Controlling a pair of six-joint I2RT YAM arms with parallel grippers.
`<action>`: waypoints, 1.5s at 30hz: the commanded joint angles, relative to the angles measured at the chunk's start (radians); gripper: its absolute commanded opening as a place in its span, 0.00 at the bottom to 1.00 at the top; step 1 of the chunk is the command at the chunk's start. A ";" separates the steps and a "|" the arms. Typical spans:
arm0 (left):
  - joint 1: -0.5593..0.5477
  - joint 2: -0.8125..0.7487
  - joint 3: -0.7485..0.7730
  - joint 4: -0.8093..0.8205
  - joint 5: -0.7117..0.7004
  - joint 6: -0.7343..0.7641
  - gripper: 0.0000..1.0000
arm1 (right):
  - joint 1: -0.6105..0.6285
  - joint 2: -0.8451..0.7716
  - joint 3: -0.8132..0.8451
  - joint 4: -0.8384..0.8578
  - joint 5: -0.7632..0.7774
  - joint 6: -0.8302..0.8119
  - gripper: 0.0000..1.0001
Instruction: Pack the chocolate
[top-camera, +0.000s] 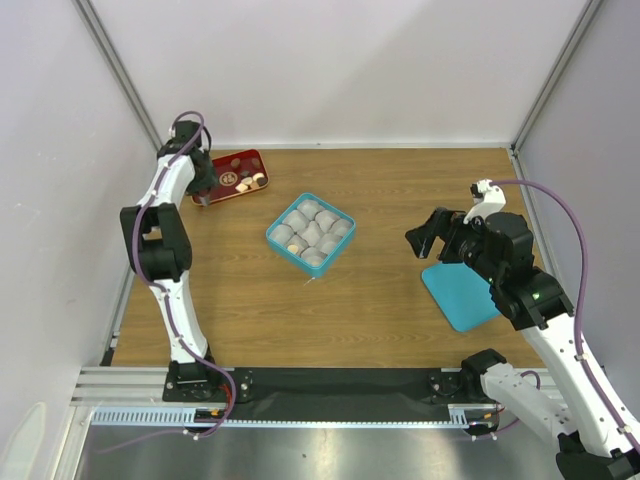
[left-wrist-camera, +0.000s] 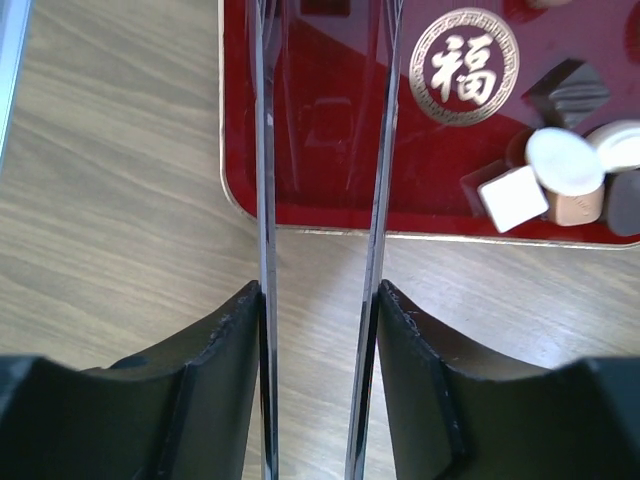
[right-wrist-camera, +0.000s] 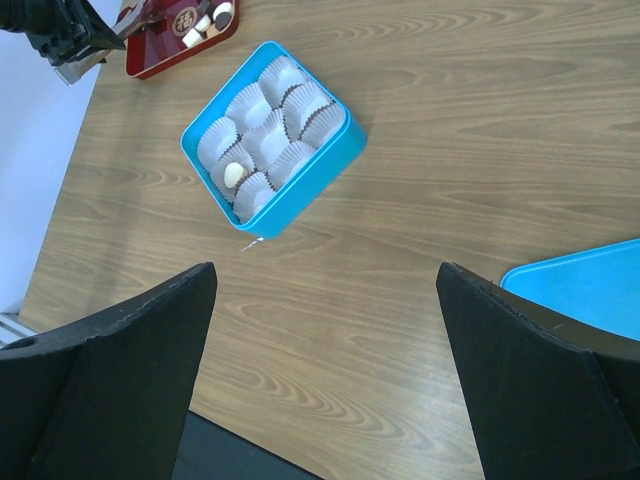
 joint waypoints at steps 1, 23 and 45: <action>0.008 0.010 0.062 0.029 0.023 0.024 0.52 | -0.004 -0.007 0.006 0.042 0.026 -0.004 1.00; 0.009 0.009 0.066 0.000 0.043 0.038 0.38 | -0.004 -0.008 0.006 0.032 0.046 -0.012 1.00; -0.225 -0.401 -0.197 -0.112 0.108 0.066 0.31 | -0.005 -0.069 0.038 -0.026 0.079 -0.036 1.00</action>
